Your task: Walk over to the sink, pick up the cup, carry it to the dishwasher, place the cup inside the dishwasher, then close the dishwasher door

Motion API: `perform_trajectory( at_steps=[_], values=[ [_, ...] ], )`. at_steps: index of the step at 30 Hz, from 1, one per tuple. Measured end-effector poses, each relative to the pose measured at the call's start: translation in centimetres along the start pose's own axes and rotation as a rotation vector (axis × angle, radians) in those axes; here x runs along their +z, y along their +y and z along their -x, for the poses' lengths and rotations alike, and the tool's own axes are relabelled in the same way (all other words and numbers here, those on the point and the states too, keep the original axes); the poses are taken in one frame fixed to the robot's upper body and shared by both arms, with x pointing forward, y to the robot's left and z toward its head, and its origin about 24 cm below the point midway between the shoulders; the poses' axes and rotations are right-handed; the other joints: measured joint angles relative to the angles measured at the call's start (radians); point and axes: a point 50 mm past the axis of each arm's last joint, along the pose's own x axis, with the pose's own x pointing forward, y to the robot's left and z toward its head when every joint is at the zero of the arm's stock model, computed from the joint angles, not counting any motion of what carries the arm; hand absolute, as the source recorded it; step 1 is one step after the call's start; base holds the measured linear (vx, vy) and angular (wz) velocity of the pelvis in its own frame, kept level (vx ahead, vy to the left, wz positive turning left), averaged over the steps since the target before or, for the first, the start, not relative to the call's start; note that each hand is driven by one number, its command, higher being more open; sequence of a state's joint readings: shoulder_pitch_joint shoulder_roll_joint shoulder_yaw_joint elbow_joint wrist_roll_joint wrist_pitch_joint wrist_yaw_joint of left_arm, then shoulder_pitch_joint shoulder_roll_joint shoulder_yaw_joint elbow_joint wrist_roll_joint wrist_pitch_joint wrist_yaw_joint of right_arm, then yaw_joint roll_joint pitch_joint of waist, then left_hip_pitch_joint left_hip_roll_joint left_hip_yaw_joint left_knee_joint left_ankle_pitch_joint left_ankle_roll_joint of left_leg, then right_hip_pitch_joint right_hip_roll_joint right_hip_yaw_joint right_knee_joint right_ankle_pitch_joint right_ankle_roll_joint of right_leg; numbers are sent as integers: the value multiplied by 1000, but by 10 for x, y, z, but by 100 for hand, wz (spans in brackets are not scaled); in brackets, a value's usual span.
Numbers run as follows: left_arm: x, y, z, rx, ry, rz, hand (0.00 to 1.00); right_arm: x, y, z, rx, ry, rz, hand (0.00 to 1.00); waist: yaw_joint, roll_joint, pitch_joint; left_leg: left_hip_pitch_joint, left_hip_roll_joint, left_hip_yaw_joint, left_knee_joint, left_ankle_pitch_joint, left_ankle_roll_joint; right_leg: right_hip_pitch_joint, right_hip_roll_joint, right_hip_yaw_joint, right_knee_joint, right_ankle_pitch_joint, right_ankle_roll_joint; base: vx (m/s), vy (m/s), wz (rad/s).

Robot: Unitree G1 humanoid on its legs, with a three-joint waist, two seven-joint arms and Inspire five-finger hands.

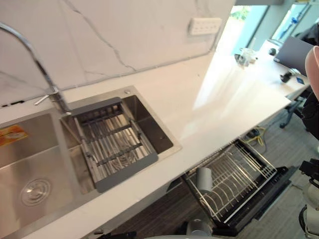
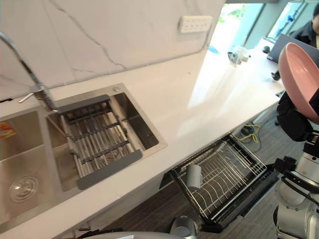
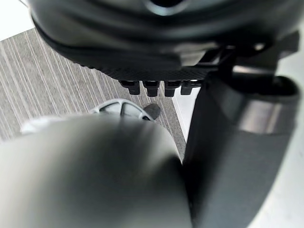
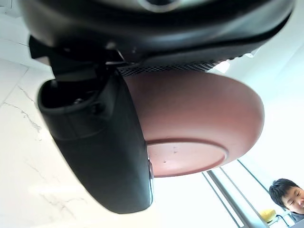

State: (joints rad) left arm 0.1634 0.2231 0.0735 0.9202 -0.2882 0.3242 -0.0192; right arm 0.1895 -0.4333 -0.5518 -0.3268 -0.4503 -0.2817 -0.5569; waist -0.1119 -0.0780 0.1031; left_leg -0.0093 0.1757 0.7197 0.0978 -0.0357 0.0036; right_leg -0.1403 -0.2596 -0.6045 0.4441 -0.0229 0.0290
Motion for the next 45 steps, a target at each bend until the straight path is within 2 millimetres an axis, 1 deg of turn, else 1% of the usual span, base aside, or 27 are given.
perform_trajectory(
  at_steps=[1,2,3,4,5,6,7,8,9,10,11,13,15,17,20,25,28,30,32,34,36,38,39,41,42,44,45],
  values=[
    [1,-1,0,1,-1,21,100,0,1,0,-5,5,-6,0,10,4,-1,-15,-11,-9,-7,0,2,8,30,17,-87,10,11,-120,-93,-126],
    [-1,-4,-1,3,9,60,100,0,3,2,-18,27,-21,0,34,11,-3,-26,-9,13,-33,10,7,63,101,54,-237,4,26,-100,-55,-114],
    [3,-1,0,20,-3,94,100,-2,6,8,-22,55,-34,0,32,-6,-2,-45,5,44,12,9,7,94,93,43,-222,-65,-18,-48,-98,-102],
    [5,1,0,27,-9,106,100,-2,8,10,-18,66,-41,0,31,-11,-1,-50,13,62,41,1,7,124,95,38,-259,-55,-7,-10,-210,-86],
    [8,1,1,35,-19,150,100,-1,13,12,-1,69,-58,0,40,-18,9,-56,34,93,91,-19,2,165,122,60,-370,-14,41,-55,-232,-87],
    [6,-1,1,39,-16,173,100,0,17,17,25,77,-68,0,45,-15,11,-57,50,110,123,-35,-13,184,138,55,-429,-7,42,-101,-208,-81],
    [5,-1,0,40,-14,185,100,-1,19,20,38,88,-72,0,43,-12,11,-58,57,116,136,-40,-19,188,144,59,-446,-7,42,-134,-98,-46],
    [4,-6,0,37,-13,204,100,-4,21,30,66,126,-67,0,39,-2,14,-67,76,116,153,-45,-25,190,156,61,-458,-1,40,-76,-33,-16],
    [4,-7,0,34,-15,211,100,-7,22,36,81,149,-61,0,38,5,12,-69,80,116,157,-45,-26,190,160,61,-461,0,39,-111,-24,-7],
    [4,-8,0,38,-16,224,100,-11,23,47,115,188,-51,0,38,11,12,-70,85,115,158,-44,-27,190,166,62,-464,1,37,-100,-1,-1],
    [2,-11,0,31,-14,238,100,-13,25,56,153,213,-34,0,38,20,14,-70,86,114,157,-43,-27,190,168,62,-466,3,36,-119,7,-1],
    [2,-14,1,20,-26,252,100,-13,32,65,220,204,5,0,35,33,23,-72,86,114,157,-42,-25,190,168,63,-473,12,36,-95,47,0],
    [2,-15,1,19,-35,272,100,-14,41,74,291,205,27,0,37,36,26,-79,83,111,157,-40,-22,191,169,59,-488,24,36,-81,67,6],
    [7,-17,2,8,-57,279,100,-20,50,89,343,257,42,0,40,39,37,-87,72,87,157,-37,-14,202,165,39,-496,30,37,-50,88,27],
    [7,-21,3,-4,-64,281,100,-27,57,106,388,339,46,0,45,47,50,-86,58,65,154,-36,-8,219,156,14,-497,31,39,-21,104,27],
    [7,-22,3,-8,-69,247,100,-31,66,114,449,371,50,0,45,60,64,-81,39,47,142,-35,3,232,145,-4,-497,31,44,-14,94,13],
    [7,-23,3,-21,-71,221,100,-44,75,119,499,414,73,0,45,70,70,-74,17,34,116,-25,11,236,134,-18,-495,31,49,-33,111,15],
    [7,-24,3,-31,-72,202,100,-53,80,122,530,446,99,0,48,82,81,-74,7,28,104,-22,15,237,128,-26,-494,32,51,-22,88,14],
    [7,-24,3,-31,-72,174,100,-65,85,127,566,498,126,0,57,104,99,-77,-15,20,75,-8,23,231,118,-37,-493,35,57,-18,92,15],
    [8,-29,3,-50,-83,174,100,-72,88,129,580,541,138,0,67,121,111,-86,-27,12,61,1,30,225,113,-47,-492,37,59,6,79,19],
    [13,-32,4,-73,-104,159,100,-74,97,125,587,554,149,0,68,133,134,-93,-37,1,51,9,35,220,109,-59,-489,37,60,4,79,21],
    [17,-36,5,-104,-125,159,100,-75,108,111,552,560,156,0,70,149,153,-119,-45,-15,48,15,40,197,103,-69,-480,37,61,7,73,18],
    [18,-38,5,-113,-129,159,100,-75,111,107,533,561,160,0,71,155,161,-123,-46,-22,48,16,41,195,102,-73,-478,37,61,21,68,19],
    [24,-42,7,-146,-155,159,100,-77,117,90,473,562,175,0,75,179,192,-135,-53,-43,50,20,46,192,97,-85,-474,37,61,10,79,19],
    [25,-44,7,-155,-157,154,100,-79,118,86,465,562,182,0,77,186,197,-139,-55,-49,51,21,47,190,96,-88,-473,37,61,4,70,19],
    [30,-50,7,-187,-169,147,100,-83,122,71,451,558,200,0,91,219,220,-155,-55,-77,58,24,49,184,95,-96,-467,37,61,-4,61,15],
    [32,-52,7,-194,-171,143,100,-83,123,69,452,556,202,0,93,225,226,-158,-55,-86,59,26,48,183,95,-97,-466,37,61,-17,46,11]
  ],
)
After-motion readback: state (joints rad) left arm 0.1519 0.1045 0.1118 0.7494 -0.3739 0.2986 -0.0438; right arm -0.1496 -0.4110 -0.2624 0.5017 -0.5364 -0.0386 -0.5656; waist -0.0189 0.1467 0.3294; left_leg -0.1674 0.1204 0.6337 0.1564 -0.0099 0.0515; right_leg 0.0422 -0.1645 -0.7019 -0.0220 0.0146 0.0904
